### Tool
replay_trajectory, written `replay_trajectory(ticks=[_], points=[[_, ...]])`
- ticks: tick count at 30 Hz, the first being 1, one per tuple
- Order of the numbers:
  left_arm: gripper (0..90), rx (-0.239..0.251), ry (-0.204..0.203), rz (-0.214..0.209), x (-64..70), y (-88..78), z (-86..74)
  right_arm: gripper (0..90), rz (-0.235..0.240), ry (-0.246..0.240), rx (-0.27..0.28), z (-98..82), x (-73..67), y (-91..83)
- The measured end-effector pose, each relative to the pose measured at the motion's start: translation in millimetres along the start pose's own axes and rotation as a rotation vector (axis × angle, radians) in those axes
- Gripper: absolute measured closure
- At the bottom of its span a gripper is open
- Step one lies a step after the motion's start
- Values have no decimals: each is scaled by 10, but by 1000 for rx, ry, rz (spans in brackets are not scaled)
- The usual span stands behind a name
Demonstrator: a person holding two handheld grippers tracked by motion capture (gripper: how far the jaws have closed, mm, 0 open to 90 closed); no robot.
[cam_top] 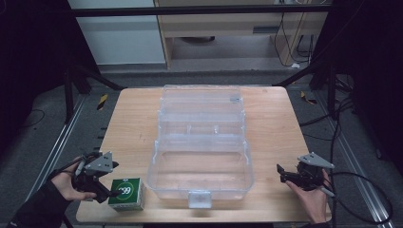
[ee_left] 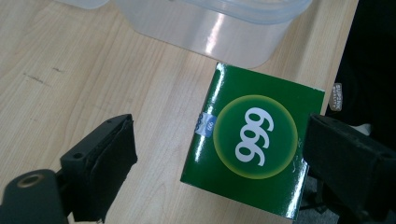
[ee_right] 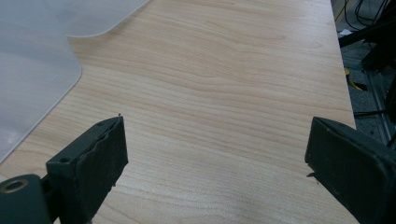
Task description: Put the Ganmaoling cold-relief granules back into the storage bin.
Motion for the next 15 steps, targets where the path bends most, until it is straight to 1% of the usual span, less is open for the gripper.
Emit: replay_trajectory(ticks=[7, 15], points=[[58, -39, 30, -16, 66, 61, -15, 56, 2, 1, -7, -7, -4, 1], [45, -59, 48, -27, 122, 176, -36, 52, 0, -7, -13, -15, -4, 11]])
Point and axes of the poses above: each handheld gripper's, and its own axes: y roughly forward along the jaws, z roughly out of its top, x roughly to its right, the point moved 7 cm from there along y, roughly forward along the jaws, and after that the axes turned 5 degrees about -z, right-handed, at the moved point
